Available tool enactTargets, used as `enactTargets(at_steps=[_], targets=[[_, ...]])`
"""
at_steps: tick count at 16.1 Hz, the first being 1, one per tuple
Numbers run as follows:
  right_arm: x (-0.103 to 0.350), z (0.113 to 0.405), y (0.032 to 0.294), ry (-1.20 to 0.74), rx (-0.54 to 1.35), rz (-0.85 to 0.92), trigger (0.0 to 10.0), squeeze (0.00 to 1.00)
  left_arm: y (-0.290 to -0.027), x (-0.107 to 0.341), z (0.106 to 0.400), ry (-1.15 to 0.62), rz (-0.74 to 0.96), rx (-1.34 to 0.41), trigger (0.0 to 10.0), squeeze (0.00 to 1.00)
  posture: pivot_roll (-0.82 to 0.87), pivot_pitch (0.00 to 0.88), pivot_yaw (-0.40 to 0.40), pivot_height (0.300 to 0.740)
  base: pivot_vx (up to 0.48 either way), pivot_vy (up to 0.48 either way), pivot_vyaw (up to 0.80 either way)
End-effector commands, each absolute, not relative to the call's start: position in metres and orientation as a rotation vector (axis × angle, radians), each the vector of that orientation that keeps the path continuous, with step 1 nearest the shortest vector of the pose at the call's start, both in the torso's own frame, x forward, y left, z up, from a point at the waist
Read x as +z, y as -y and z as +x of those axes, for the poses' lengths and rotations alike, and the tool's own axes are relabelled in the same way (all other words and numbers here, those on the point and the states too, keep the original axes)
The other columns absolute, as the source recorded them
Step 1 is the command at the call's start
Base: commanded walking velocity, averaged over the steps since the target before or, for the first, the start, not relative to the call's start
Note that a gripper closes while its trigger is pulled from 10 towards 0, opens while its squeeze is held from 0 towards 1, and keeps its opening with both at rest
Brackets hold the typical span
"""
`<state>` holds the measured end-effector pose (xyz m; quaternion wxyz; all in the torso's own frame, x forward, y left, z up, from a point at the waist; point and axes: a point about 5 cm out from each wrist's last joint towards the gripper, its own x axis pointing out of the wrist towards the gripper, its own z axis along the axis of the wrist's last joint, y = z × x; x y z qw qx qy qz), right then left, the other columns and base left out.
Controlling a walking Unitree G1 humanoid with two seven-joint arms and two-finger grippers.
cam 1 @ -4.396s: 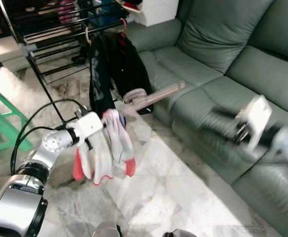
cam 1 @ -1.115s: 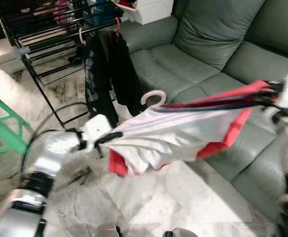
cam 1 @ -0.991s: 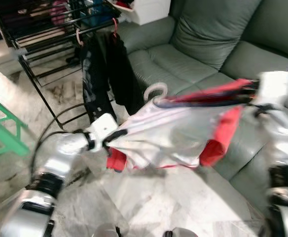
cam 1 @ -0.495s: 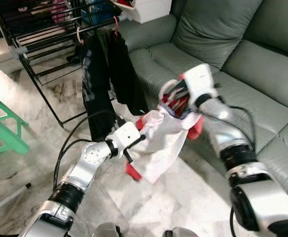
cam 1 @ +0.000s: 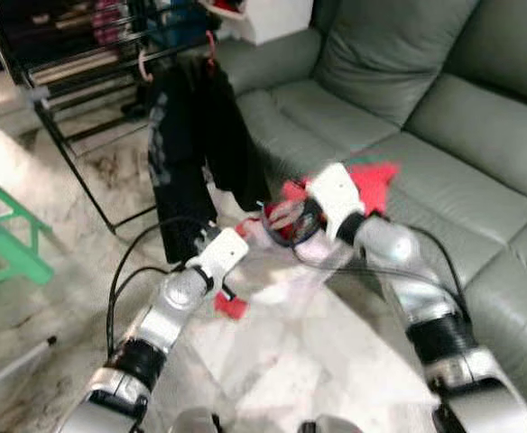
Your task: Hang hanger
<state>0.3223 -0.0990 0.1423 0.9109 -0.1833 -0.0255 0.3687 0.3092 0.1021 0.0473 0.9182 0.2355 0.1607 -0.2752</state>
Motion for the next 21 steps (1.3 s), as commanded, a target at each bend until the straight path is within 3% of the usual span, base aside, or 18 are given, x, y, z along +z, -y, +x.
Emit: enactTargets(at_steps=[1,2,3,4,5,8,11,15,17,19,21], targets=[[0.124,0.303,0.075,-0.01,0.937,-0.397,0.0,0.0,-0.09,0.084,0.331,-0.192,0.415,-0.5,0.0,0.0,-0.06,0.012,0.037,0.74,0.0,0.0,0.0],[0.121,0.301,0.076,-0.016,0.937,-0.414,0.0,0.0,-0.09,0.084,0.332,-0.196,0.394,-0.488,0.0,0.0,-0.06,0.012,0.037,0.74,0.0,0.0,0.0],[0.117,0.301,0.081,-0.037,0.899,-0.445,3.2,0.0,-0.089,0.085,0.332,-0.2,0.371,-0.479,0.0,0.0,-0.06,0.015,0.036,0.74,0.0,0.0,0.0],[0.113,0.311,0.093,-0.06,0.765,-0.468,10.0,0.75,-0.088,0.086,0.331,-0.195,0.369,-0.485,0.0,0.0,-0.06,0.016,0.035,0.74,0.0,0.0,0.0],[0.115,0.319,0.104,-0.048,0.649,-0.487,10.0,1.0,-0.087,0.086,0.33,-0.192,0.369,-0.491,0.0,0.0,-0.05,0.018,0.034,0.74,0.0,0.0,0.0],[0.145,0.33,0.131,0.11,0.4,-0.443,10.0,1.0,-0.089,0.081,0.328,-0.204,0.367,-0.487,0.0,0.0,-0.05,0.018,0.034,0.74,0.0,0.0,0.0],[0.159,0.332,0.152,0.168,0.271,-0.399,10.0,1.0,-0.092,0.078,0.328,-0.231,0.348,-0.453,0.0,0.0,-0.06,0.021,0.035,0.74,0.0,0.0,0.0],[0.136,0.314,0.131,0.08,0.475,-0.329,10.0,1.0,-0.094,0.081,0.333,-0.23,0.324,-0.42,0.0,0.0,-0.07,0.019,0.033,0.74,0.0,0.0,0.0],[0.11,0.288,0.113,-0.059,0.708,-0.349,10.0,1.0,-0.095,0.083,0.335,-0.228,0.322,-0.408,0.0,0.0,-0.06,0.019,0.032,0.74,0.0,0.0,0.0],[0.08,0.261,0.117,-0.215,0.869,-0.475,10.0,1.0,-0.097,0.084,0.336,-0.229,0.319,-0.399,0.0,0.0,-0.07,0.018,0.032,0.74,0.0,0.0,0.0],[0.089,0.252,0.119,-0.163,0.953,-0.465,10.0,1.0,-0.096,0.085,0.337,-0.22,0.323,-0.41,0.0,0.0,-0.07,0.018,0.032,0.74,0.0,0.0,0.0]])
